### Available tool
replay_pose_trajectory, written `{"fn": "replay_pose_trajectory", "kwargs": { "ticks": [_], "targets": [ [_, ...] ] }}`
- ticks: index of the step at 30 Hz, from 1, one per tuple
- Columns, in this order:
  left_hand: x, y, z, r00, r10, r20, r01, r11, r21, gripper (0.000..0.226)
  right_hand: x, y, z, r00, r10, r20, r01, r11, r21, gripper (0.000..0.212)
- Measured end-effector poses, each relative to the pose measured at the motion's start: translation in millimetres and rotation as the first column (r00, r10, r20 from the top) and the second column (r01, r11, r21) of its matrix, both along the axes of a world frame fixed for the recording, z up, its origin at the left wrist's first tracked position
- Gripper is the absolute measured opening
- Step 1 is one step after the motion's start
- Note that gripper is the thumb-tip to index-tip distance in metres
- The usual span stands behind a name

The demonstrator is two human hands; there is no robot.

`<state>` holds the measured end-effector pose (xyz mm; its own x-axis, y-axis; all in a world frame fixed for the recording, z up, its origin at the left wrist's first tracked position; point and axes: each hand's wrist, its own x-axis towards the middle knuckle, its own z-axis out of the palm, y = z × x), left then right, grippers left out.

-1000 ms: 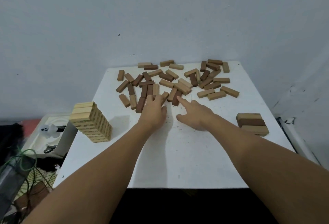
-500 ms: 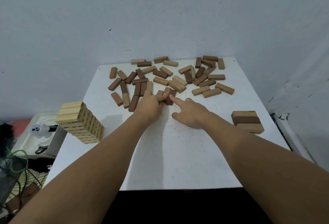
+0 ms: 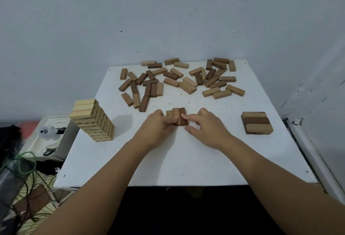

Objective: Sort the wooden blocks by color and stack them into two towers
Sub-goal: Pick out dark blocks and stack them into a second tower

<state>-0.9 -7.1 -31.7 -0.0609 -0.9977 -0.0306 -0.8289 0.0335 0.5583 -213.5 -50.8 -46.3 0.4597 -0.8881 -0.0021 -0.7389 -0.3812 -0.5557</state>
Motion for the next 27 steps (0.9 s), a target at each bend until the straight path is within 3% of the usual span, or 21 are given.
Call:
{"fn": "replay_pose_trajectory", "kwargs": {
  "ticks": [4,8,13,17,19,27],
  "targets": [
    [-2,31,-2,0.99,0.018,-0.142,-0.015,1.0,0.027,0.029,-15,20,-10,0.994,0.009,0.112,-0.008,1.0,-0.006,0.039],
    [-3,40,-5,0.933,0.134,-0.335,-0.128,0.991,0.039,0.028,-18,27,-12,0.978,-0.01,0.211,0.0,0.999,0.045,0.037],
    [0,37,-5,0.9,0.129,-0.417,-0.106,0.991,0.078,0.051,-16,28,-10,0.988,-0.03,0.154,0.03,1.0,0.003,0.056],
    [5,27,3,0.9,0.16,-0.405,-0.093,0.979,0.181,0.083,-15,23,-8,0.99,-0.06,0.127,0.052,0.996,0.072,0.082],
    [5,20,7,0.923,0.162,-0.349,-0.075,0.965,0.25,0.095,-15,20,-8,0.994,-0.058,0.093,0.047,0.992,0.114,0.085],
    [4,11,12,0.944,0.143,-0.297,-0.032,0.937,0.349,0.077,-16,19,-3,0.997,-0.026,0.079,0.014,0.989,0.145,0.074]
  ]
}}
